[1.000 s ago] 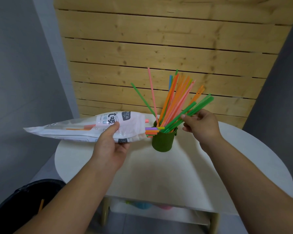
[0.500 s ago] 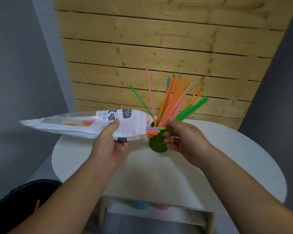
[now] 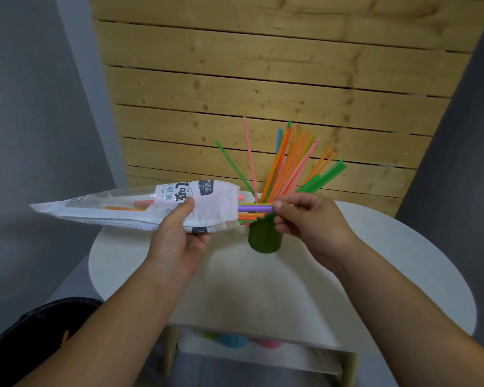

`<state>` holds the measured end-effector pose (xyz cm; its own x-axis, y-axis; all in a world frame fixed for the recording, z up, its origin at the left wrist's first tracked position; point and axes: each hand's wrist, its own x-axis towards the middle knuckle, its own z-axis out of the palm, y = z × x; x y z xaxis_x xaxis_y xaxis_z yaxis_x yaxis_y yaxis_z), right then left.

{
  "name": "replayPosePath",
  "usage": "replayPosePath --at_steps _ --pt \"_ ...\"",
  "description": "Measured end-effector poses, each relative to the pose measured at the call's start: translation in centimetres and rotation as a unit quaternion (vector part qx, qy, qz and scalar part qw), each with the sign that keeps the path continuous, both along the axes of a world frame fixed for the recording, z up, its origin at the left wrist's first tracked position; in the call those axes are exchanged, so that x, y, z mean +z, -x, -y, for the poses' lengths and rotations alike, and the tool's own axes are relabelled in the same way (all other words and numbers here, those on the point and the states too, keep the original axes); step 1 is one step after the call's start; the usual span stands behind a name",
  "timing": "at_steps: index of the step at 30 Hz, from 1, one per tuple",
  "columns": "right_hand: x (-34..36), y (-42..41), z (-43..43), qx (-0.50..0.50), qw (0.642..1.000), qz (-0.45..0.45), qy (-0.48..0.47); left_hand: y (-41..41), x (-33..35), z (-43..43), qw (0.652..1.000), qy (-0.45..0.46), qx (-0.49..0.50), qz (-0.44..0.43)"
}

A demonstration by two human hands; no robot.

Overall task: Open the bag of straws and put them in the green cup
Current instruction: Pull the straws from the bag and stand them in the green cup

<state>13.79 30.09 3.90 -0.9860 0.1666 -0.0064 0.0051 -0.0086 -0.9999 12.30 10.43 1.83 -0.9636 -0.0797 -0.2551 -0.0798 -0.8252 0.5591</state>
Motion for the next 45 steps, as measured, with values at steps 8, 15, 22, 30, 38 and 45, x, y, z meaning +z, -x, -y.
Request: replayPosePath --at_steps 8,15,22,30,38,45 --pt "-0.3 -0.1 -0.6 0.010 0.960 0.050 0.274 -0.4 0.0 -0.5 1.000 -0.001 -0.014 0.006" --pt "-1.7 0.5 2.0 0.011 0.929 0.051 0.366 -0.8 0.0 -1.0 0.999 -0.009 -0.030 0.008" --pt "-0.5 1.1 0.8 -0.127 0.973 -0.066 0.181 -0.1 -0.7 -0.2 1.000 -0.011 -0.015 0.022" --pt "1.8 1.1 -4.5 -0.306 0.936 -0.148 0.089 1.0 -1.3 0.9 0.999 -0.012 0.007 0.039" --pt "1.8 0.8 -5.0 -0.358 0.918 -0.168 -0.037 1.0 -1.5 0.6 0.999 -0.006 0.003 0.034" --pt "2.9 0.8 -5.2 -0.376 0.902 -0.202 -0.060 0.6 -1.4 0.5 0.999 -0.003 0.002 0.033"
